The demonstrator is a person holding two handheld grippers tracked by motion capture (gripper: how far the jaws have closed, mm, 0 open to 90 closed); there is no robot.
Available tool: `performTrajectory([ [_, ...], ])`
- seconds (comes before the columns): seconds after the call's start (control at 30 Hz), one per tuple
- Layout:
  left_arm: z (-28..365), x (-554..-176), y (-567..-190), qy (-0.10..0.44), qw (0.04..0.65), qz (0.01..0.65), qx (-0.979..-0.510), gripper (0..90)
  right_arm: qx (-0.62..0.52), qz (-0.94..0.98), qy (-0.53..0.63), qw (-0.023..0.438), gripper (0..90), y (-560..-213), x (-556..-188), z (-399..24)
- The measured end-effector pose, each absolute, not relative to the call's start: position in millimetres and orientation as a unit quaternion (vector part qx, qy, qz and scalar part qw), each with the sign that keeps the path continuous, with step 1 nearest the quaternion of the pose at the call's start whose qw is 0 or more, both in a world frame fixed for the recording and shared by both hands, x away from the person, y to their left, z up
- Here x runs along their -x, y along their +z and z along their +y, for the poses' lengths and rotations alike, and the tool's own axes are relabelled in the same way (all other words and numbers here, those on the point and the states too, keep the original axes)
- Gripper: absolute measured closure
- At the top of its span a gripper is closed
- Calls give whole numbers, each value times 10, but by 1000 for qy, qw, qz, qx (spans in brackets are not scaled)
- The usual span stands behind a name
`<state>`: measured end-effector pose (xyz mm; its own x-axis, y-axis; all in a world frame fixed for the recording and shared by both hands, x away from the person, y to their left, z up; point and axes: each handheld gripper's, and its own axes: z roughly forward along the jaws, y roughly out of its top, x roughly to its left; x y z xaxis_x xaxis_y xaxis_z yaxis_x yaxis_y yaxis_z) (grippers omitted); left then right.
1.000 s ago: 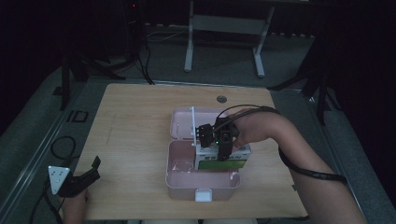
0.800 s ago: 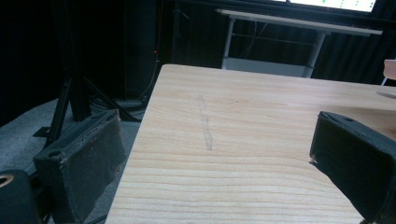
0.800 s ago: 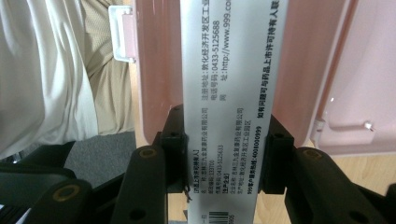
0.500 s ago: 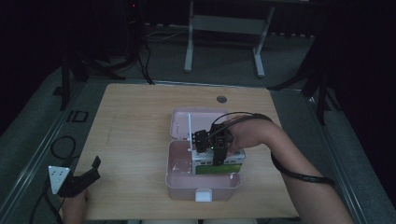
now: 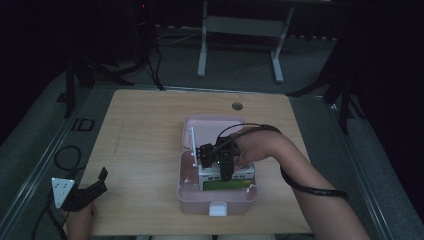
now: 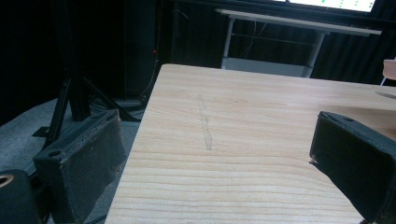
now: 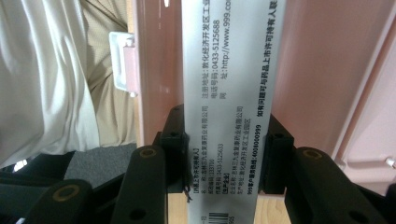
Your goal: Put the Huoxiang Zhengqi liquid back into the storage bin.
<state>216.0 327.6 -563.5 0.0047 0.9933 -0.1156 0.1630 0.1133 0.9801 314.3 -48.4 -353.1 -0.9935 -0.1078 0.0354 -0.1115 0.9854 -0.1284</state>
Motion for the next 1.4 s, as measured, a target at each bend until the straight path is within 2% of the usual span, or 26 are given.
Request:
performTrajectory([
  [0.87, 3275, -2160, -5634, 425, 489, 562, -515, 30, -34, -996, 63, 53, 619, -4307, -3201, -566],
  [1.4, 3274, -2159, -5634, 424, 490, 561, -516, 30, -34, -996, 61, 56, 618, -4593, -3179, -622],
])
